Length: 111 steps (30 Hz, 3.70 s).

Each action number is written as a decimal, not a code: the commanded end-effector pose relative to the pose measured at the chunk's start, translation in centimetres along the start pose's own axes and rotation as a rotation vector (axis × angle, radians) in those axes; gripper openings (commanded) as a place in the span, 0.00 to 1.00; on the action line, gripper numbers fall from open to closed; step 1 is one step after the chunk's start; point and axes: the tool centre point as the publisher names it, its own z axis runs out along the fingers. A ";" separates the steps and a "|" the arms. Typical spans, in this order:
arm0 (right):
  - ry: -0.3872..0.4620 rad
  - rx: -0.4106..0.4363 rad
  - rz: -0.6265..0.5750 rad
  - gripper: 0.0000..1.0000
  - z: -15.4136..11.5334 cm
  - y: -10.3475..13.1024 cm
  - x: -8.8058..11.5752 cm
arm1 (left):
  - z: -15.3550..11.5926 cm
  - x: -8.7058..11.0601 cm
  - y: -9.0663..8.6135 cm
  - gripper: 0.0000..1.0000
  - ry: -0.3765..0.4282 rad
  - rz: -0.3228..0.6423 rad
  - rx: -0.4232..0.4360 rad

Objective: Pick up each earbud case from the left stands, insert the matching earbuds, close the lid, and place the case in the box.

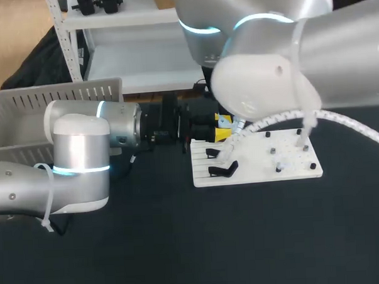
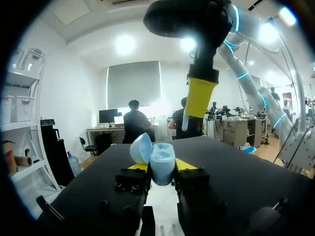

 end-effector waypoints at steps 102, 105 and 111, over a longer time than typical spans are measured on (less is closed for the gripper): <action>0.156 0.096 0.208 0.00 2.3 1.8 -2.1 | 0.2 0.7 0.0 0.00 0.061 -0.052 0.013; 0.158 0.098 0.210 0.00 2.4 1.7 -2.2 | 0.2 0.7 0.0 0.00 0.061 -0.052 0.013; 0.158 0.102 0.214 0.00 2.5 1.6 -2.2 | 0.2 0.7 0.0 0.00 0.061 -0.052 0.013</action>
